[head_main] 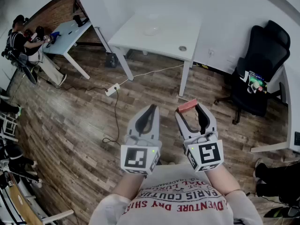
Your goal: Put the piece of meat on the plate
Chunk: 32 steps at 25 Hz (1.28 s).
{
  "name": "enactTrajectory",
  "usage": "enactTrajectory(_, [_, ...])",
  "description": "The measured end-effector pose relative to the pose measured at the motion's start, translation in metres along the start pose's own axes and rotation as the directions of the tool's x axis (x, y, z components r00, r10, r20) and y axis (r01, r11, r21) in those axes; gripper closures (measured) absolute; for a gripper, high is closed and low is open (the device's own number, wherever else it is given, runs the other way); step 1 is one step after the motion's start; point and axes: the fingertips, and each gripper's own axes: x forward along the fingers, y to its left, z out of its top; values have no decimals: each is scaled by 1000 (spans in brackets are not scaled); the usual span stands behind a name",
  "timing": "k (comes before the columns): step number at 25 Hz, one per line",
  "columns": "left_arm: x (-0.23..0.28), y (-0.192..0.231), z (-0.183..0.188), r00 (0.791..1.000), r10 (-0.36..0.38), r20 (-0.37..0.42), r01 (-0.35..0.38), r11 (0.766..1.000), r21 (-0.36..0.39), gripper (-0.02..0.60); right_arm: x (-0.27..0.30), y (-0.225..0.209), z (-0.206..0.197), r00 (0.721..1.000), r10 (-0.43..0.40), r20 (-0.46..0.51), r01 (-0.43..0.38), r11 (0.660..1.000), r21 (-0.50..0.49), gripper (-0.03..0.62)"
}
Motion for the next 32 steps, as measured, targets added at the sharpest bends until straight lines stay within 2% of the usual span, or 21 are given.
enactTrajectory(7, [4, 3, -6, 1000, 3, -7, -3, 1000, -16, 558, 7, -3, -3, 1000, 6, 0, -6, 1000, 3, 316])
enactTrajectory(13, [7, 4, -13, 1000, 10, -12, -10, 1000, -25, 574, 8, -9, -7, 1000, 2, -9, -2, 999, 53, 316])
enactTrajectory(20, [22, 14, -26, 999, 13, -34, -14, 999, -34, 575, 25, -12, -15, 999, 22, -30, -20, 999, 49, 316])
enactTrajectory(25, [46, 48, -32, 999, 10, -43, -11, 999, -31, 575, 67, -12, -18, 999, 16, -41, -15, 999, 41, 316])
enactTrajectory(32, [103, 139, -27, 999, -7, -54, 4, 999, -52, 575, 165, 3, -10, 997, 11, -80, -10, 1000, 16, 316])
